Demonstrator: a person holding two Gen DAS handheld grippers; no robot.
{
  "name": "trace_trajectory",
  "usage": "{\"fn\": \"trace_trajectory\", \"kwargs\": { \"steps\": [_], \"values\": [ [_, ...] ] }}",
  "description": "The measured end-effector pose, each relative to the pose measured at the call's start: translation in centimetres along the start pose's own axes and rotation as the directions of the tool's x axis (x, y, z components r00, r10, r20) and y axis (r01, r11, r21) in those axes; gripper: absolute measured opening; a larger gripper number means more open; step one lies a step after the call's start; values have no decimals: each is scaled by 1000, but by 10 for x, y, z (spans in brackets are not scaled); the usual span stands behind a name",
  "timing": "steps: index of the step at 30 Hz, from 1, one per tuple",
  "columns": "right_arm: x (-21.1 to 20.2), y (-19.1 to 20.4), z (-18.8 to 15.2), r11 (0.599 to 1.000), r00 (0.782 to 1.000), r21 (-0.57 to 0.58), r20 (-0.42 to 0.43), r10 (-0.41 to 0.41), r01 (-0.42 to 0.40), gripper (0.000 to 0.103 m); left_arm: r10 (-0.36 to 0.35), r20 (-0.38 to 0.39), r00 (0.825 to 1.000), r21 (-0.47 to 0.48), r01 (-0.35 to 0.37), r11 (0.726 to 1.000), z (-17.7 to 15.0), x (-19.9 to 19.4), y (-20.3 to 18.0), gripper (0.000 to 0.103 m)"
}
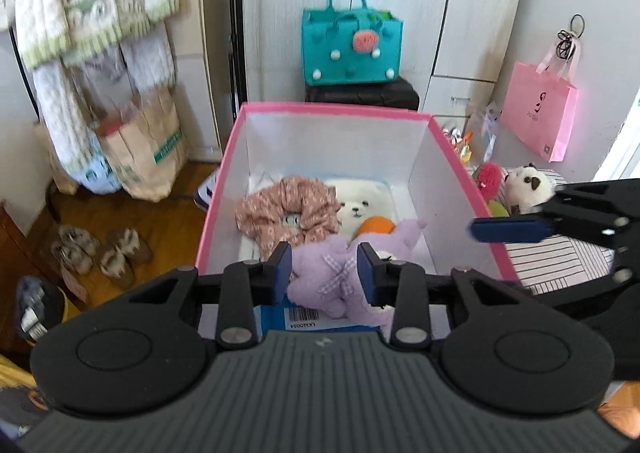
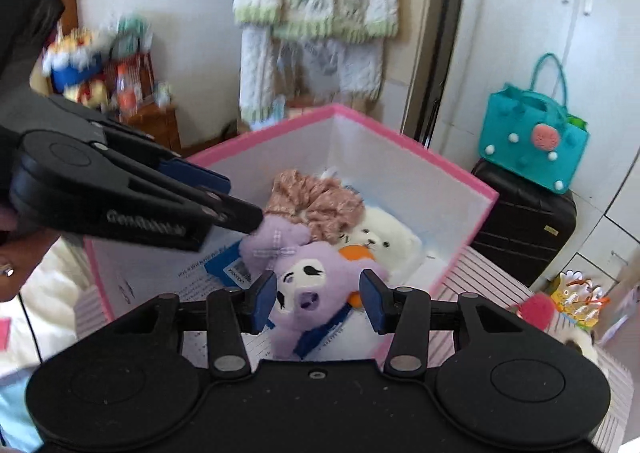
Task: Organize soft objects
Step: 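Lower the plush into the box and open both grippers, then reach the right gripper to the red pom-pom plush while the left approaches the green sponge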
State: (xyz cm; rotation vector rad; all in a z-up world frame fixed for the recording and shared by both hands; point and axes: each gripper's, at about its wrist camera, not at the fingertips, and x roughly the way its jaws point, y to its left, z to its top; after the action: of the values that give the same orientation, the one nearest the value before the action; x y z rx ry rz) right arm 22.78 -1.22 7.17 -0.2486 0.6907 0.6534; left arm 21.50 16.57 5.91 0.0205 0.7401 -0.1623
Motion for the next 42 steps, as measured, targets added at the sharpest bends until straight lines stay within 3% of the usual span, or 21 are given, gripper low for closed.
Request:
{"fn": "trace_trajectory", "kwargs": {
  "steps": [6,9,15,24,30,35,42],
  "values": [
    [-78,-21,-42,999,978,52,209,-26,16,52,-45,76,996,50,41,998,-1,-34,-21,42],
    [-110,-30,-64,995,961,91,268,-64,41,55,-68,124,990,84,58,995,-3,-48,-38,48],
    [-150,-43,-98,983,943,131,288,-165,132,61,-123,183,975,137,98,986,-9,-60,-79,53],
    [-189,-74,-122,963,925,208,303,-230,171,68,-203,191,960,184,168,968,-21,-47,-138,61],
    [-194,-98,-127,956,934,255,284,-216,143,71,-204,182,962,186,170,968,-26,-24,-171,65],
    [-187,-120,-121,957,950,272,258,-176,103,82,-208,177,962,165,180,970,-25,-2,-188,69],
    [-165,-155,-105,954,972,300,220,-76,7,85,-121,203,972,155,90,984,-19,41,-205,75]
  ]
}}
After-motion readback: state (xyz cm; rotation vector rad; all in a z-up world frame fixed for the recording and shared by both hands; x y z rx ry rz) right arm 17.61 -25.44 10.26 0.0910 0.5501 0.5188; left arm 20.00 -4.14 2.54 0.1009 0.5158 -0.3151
